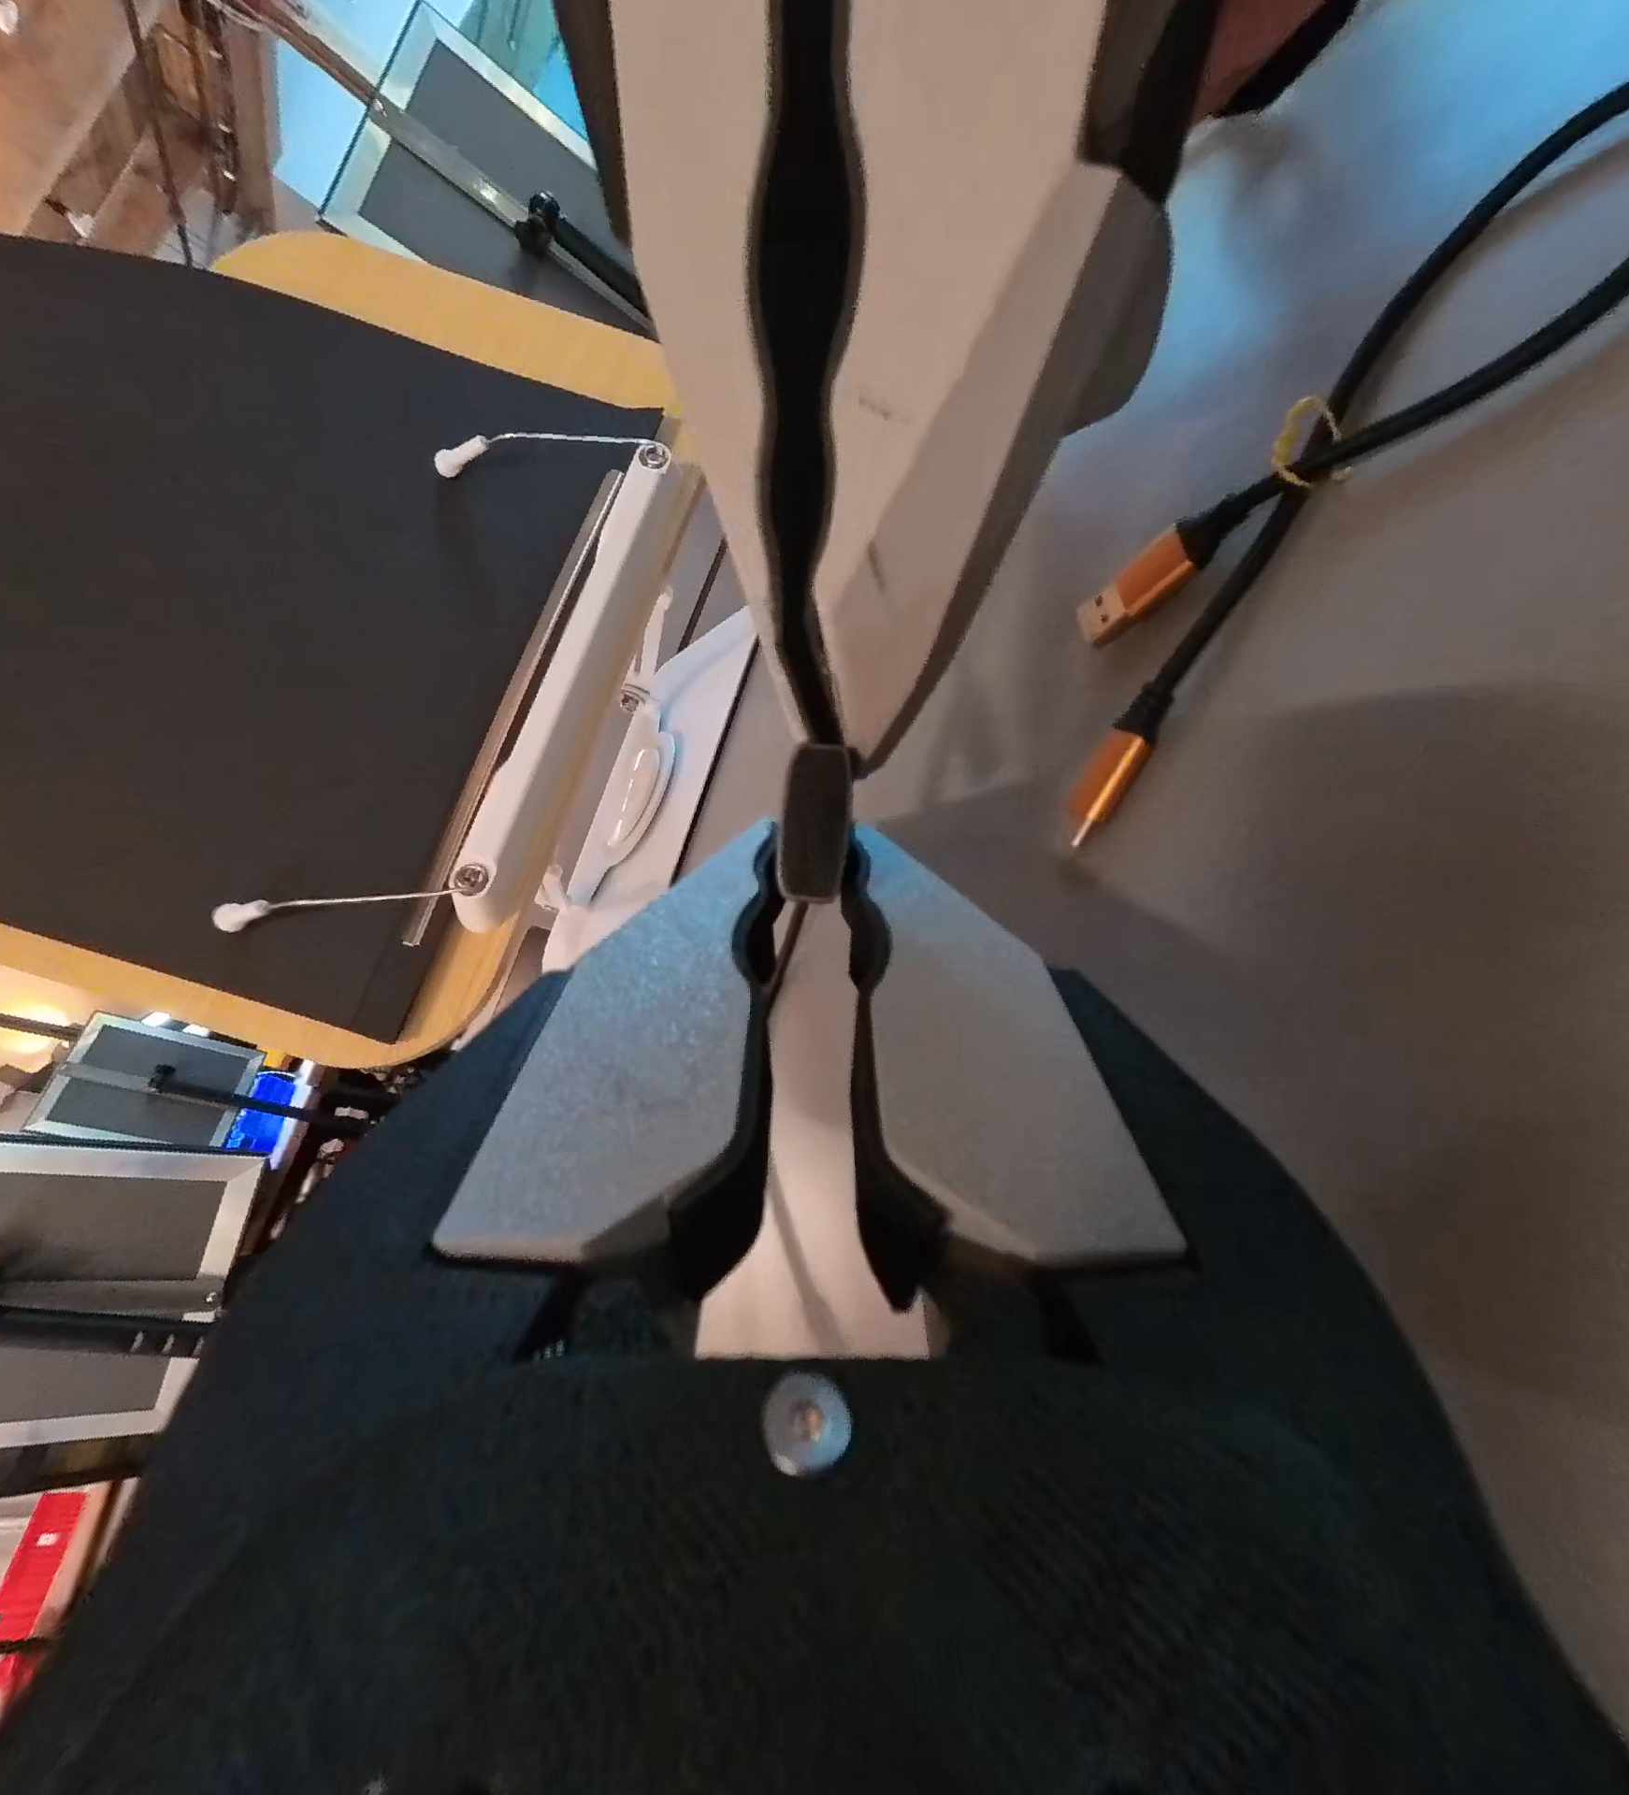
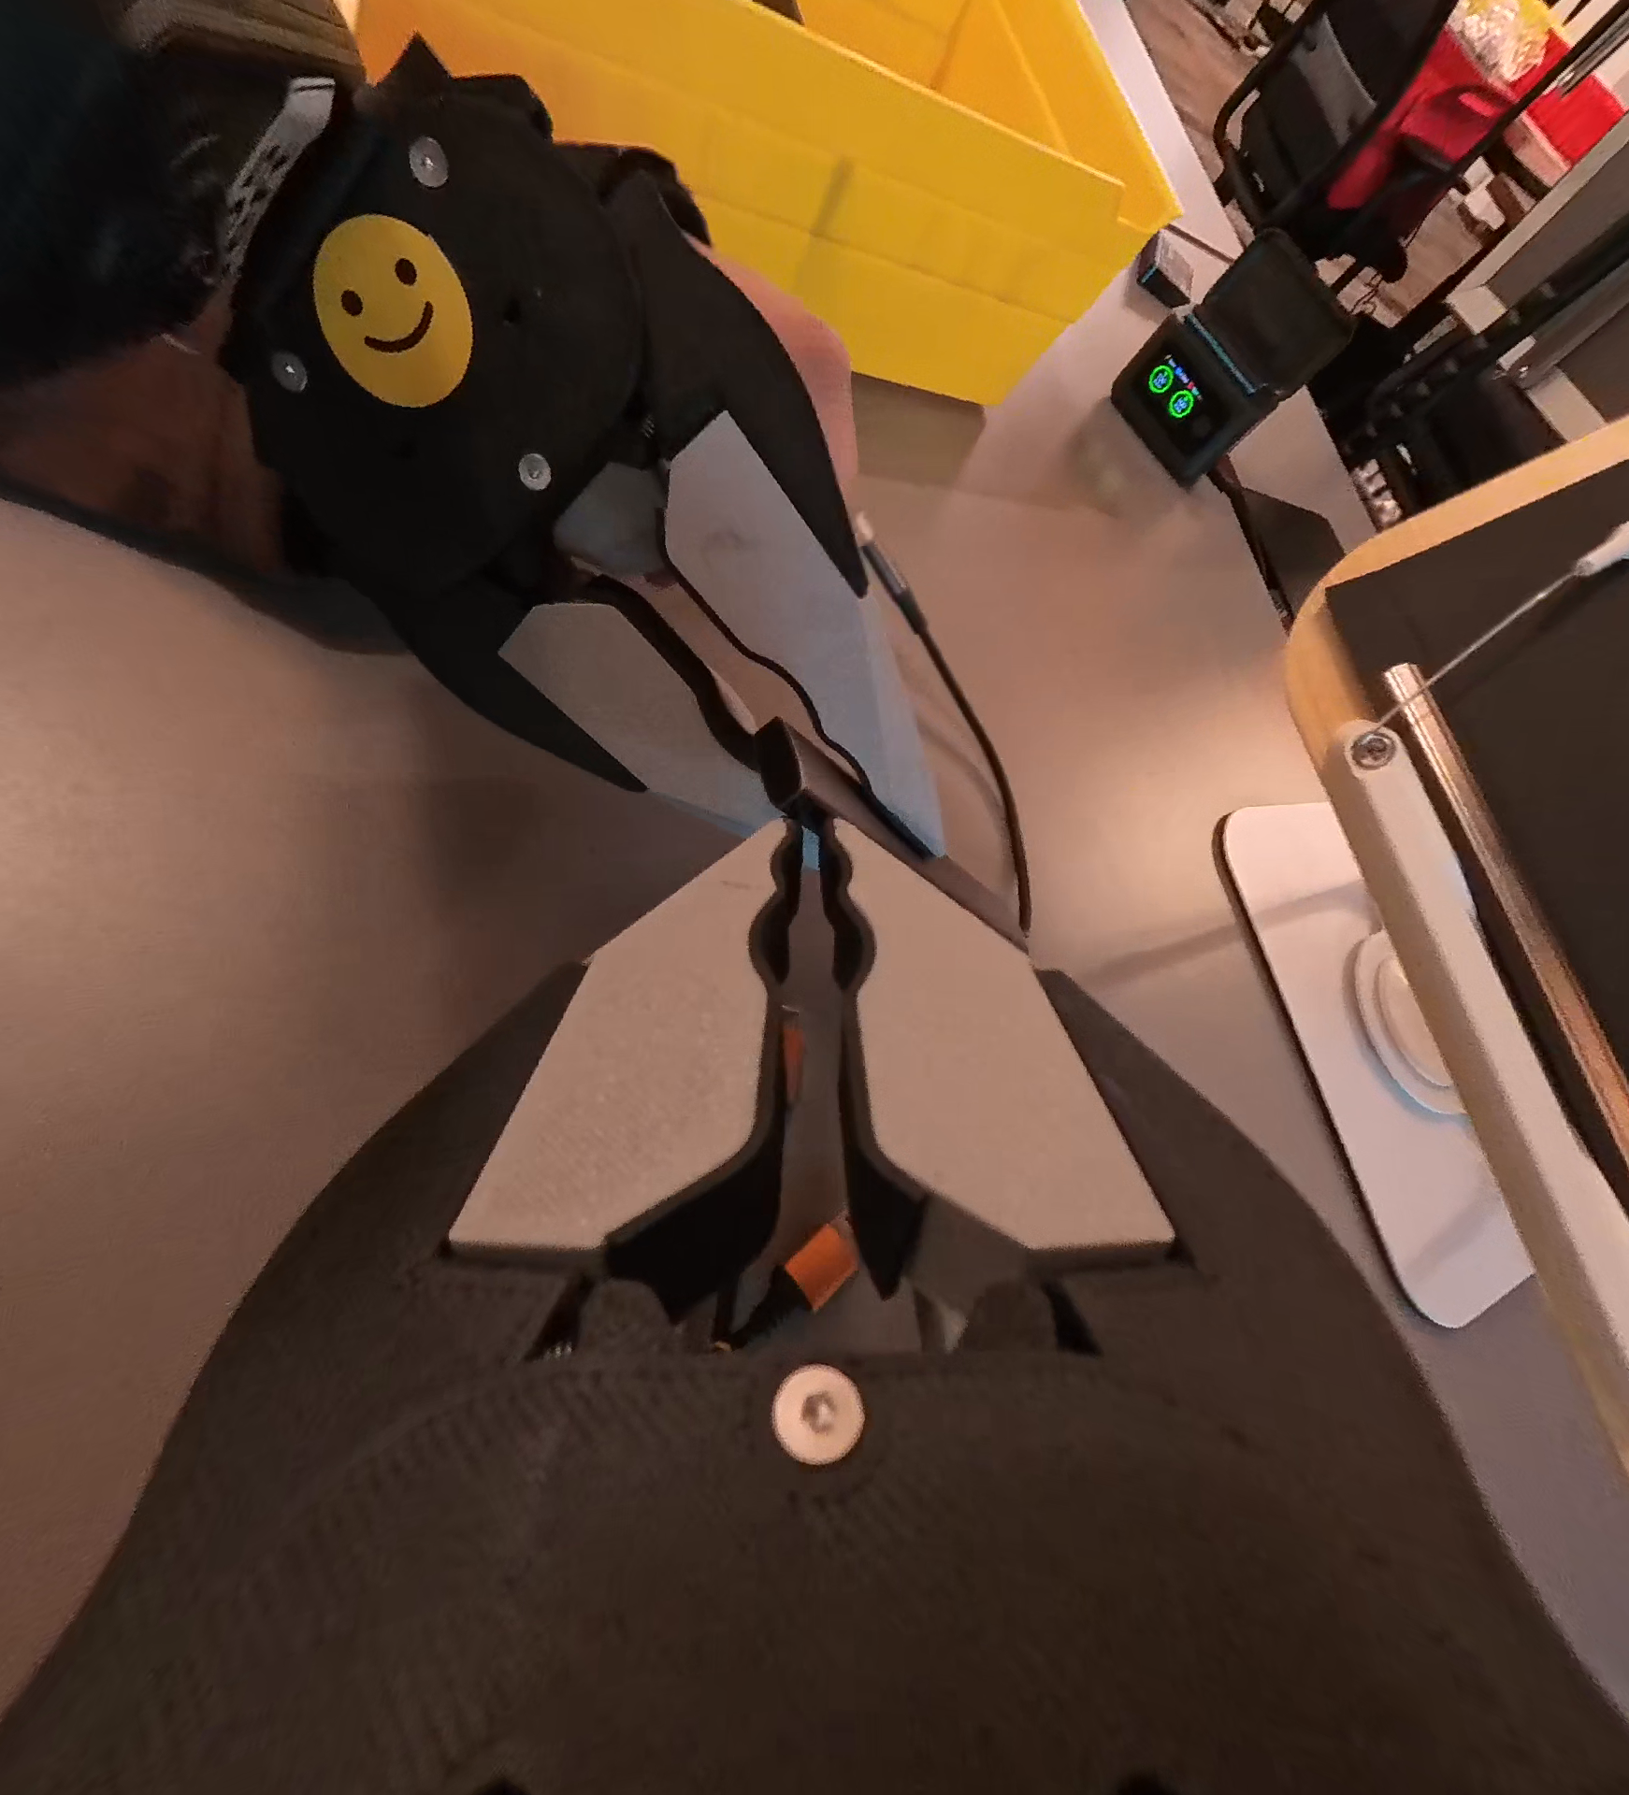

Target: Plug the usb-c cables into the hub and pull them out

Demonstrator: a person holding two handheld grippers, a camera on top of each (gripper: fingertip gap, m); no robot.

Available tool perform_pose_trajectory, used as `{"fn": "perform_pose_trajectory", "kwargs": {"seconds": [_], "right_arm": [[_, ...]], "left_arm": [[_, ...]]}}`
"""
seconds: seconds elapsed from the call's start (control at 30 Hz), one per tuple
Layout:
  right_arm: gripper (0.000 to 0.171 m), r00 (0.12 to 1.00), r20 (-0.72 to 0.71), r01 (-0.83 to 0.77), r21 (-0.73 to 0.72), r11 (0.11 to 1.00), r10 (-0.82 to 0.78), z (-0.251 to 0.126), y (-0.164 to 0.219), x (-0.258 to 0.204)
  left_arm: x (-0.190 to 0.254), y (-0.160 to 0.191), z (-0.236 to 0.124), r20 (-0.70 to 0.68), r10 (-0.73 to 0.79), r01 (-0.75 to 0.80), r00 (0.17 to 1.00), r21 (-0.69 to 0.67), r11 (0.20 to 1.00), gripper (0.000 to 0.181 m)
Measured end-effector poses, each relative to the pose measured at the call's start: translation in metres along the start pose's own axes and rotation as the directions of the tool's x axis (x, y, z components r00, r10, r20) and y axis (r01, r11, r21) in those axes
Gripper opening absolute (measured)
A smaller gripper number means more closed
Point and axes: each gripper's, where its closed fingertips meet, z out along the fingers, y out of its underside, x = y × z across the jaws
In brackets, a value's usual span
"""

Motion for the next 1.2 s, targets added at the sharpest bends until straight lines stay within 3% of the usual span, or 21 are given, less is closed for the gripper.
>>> {"fn": "perform_pose_trajectory", "kwargs": {"seconds": [0.03,0.3,0.5,0.63,0.8,0.93,1.03,1.2], "right_arm": [[0.0,1.0,0.005,-0.005,-0.005,1.0,0.005,0.001,0.001,-0.001],[0.0,0.997,-0.038,-0.068,-0.041,0.997,0.066,0.002,0.013,0.014],[0.01,0.976,0.023,-0.214,-0.034,0.976,0.215,-0.011,0.018,0.018],[0.024,0.941,0.117,-0.295,-0.186,0.937,0.319,-0.009,0.051,0.002],[0.026,0.923,0.108,-0.318,-0.328,0.889,0.37,0.0,0.083,-0.007],[0.025,0.912,0.11,-0.332,-0.369,0.868,0.395,0.005,0.091,-0.012],[0.007,0.923,0.079,-0.32,-0.386,0.865,0.377,0.009,0.097,-0.008],[0.005,0.932,0.073,-0.311,-0.341,0.887,0.355,0.005,0.086,-0.002]], "left_arm": [[0.0,0.001,0.0,0.001,0.016,-0.016,1.0,-0.004,1.0,0.008],[-0.001,-0.002,0.001,0.003,0.015,-0.015,1.0,0.017,1.0,0.008],[-0.01,0.014,0.002,0.033,0.047,-0.047,0.998,-0.002,0.999,0.008],[-0.014,0.027,0.005,0.041,0.063,-0.062,0.997,-0.023,0.998,0.008],[-0.014,0.028,0.005,0.04,0.071,-0.07,0.997,-0.015,0.997,0.008],[-0.013,0.029,0.005,0.041,0.098,-0.097,0.994,-0.014,0.995,0.008],[-0.008,0.028,0.006,0.037,0.145,-0.144,0.989,-0.019,0.989,0.008],[0.0,0.025,0.007,0.029,0.218,-0.217,0.976,-0.02,0.976,0.008]]}}
